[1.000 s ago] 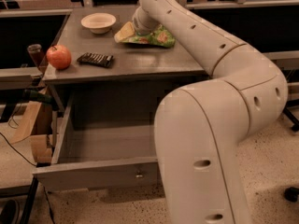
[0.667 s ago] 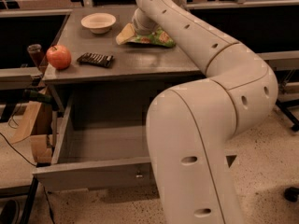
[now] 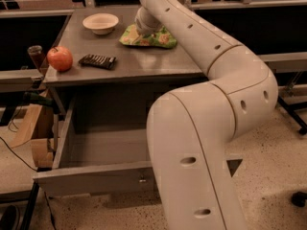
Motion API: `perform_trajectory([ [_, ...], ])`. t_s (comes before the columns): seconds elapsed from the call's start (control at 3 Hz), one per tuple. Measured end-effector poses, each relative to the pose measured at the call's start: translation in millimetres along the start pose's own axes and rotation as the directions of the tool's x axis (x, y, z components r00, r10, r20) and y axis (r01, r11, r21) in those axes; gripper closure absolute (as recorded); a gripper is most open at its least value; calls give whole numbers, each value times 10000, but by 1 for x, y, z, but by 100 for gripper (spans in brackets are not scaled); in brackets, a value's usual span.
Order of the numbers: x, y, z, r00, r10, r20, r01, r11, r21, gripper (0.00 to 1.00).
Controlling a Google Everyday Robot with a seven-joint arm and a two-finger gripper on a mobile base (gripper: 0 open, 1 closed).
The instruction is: Place green rice chip bag into top drawer
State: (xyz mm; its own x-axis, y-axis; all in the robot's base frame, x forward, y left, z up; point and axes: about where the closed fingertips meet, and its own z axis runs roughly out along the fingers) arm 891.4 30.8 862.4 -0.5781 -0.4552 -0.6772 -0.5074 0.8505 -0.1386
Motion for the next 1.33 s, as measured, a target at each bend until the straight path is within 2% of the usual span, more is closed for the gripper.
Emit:
perform_trajectory([
  [0.67,-8,-1,-8,10000,-51,18,51,10000,-40,85],
  [1.0,-9,6,-10,9992,-286,269,299,9984,-484,100],
  [1.33,-8,13,-13,9969,-717,322,737,9951,-654,100],
])
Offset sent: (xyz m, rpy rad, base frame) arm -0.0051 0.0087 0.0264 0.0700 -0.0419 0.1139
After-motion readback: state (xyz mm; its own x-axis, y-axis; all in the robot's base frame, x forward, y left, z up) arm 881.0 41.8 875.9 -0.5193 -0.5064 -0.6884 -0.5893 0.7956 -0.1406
